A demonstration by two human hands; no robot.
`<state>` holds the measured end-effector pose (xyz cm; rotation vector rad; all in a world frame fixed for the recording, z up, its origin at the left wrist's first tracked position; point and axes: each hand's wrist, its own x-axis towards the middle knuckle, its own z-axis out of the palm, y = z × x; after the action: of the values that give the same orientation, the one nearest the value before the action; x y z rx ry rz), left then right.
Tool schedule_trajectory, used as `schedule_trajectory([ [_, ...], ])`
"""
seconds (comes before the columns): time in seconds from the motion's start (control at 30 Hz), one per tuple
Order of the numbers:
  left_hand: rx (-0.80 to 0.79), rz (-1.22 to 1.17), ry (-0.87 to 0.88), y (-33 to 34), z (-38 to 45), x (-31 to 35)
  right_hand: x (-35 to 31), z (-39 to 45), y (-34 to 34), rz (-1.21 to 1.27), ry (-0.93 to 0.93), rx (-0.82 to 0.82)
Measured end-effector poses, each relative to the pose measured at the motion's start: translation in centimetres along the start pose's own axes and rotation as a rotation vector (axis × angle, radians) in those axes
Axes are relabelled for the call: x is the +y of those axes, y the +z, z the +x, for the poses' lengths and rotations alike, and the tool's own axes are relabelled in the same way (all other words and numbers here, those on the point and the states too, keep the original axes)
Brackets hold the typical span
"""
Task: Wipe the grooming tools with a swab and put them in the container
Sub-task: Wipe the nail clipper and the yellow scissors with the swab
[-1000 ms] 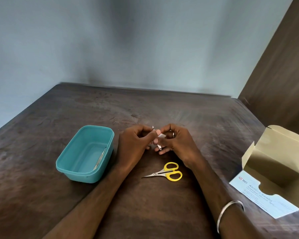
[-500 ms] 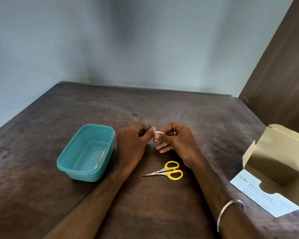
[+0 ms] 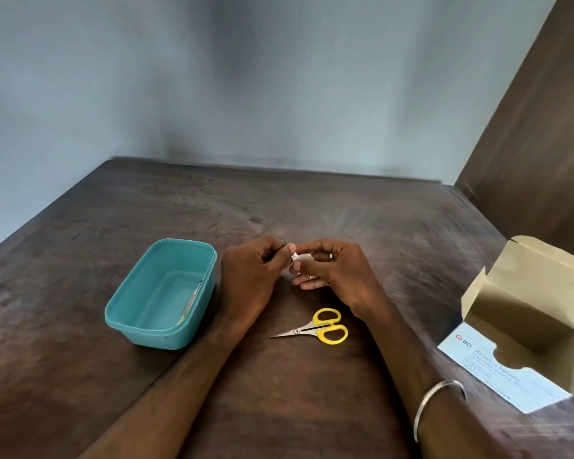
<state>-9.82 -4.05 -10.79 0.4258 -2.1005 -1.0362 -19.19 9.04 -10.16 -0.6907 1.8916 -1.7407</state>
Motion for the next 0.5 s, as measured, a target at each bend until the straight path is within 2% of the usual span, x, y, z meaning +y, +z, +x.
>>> schedule_trajectory([
  [0.23, -0.003, -0.002, 0.023, 0.09, -0.06, 0.14, 0.13, 0.02, 0.00, -0.009, -0.017, 0.000],
  [0.5, -0.021, -0.053, -0.066, -0.02, 0.28, -0.07, 0.04, -0.19, -0.19, 0.043, -0.009, -0.045],
])
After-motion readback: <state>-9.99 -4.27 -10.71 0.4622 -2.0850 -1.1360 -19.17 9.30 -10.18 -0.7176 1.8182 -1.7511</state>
